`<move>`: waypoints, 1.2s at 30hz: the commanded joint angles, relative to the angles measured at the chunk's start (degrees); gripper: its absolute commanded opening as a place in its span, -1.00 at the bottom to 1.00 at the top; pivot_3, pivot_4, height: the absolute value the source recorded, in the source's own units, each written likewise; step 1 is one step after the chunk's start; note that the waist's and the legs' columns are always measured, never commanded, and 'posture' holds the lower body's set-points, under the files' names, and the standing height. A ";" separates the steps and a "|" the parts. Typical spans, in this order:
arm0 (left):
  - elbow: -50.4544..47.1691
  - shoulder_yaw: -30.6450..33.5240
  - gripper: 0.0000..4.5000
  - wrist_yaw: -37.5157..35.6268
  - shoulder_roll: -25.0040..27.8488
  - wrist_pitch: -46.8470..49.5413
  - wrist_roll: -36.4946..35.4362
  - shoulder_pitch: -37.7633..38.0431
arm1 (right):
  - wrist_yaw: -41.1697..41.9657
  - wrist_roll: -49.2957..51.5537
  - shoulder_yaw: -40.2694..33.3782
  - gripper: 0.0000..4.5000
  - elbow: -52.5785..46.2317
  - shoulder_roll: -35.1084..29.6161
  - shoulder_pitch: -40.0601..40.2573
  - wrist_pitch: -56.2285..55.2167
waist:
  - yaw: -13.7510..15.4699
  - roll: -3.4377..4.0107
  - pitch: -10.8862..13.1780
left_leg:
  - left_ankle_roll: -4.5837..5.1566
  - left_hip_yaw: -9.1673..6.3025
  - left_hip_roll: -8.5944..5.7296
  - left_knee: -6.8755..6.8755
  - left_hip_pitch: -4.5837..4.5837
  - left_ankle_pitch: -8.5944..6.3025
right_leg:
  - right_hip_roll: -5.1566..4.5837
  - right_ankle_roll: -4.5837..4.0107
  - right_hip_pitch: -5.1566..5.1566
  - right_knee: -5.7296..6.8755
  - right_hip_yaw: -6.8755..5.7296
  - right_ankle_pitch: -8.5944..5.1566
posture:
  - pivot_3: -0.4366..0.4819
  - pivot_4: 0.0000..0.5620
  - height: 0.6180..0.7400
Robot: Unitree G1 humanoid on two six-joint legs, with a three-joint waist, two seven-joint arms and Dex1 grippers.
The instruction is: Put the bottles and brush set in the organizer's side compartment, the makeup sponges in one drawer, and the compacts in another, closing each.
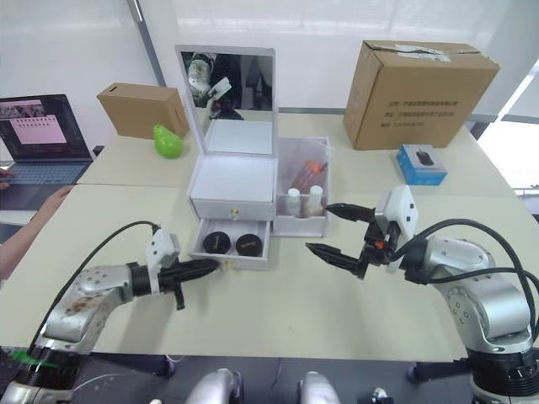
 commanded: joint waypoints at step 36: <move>24.07 -0.91 -0.99 8.77 -8.03 -16.32 11.45 -17.11 | -2.91 3.82 -1.85 1.00 -4.76 -0.96 -0.63 1.17 | 0.07 0.02 -0.01 | 0.01 -0.19 0.00 0.53 -0.29 0.00 | 0.05 0.20 0.01 0.09 -0.09 0.13 | -0.05 -0.47 1.00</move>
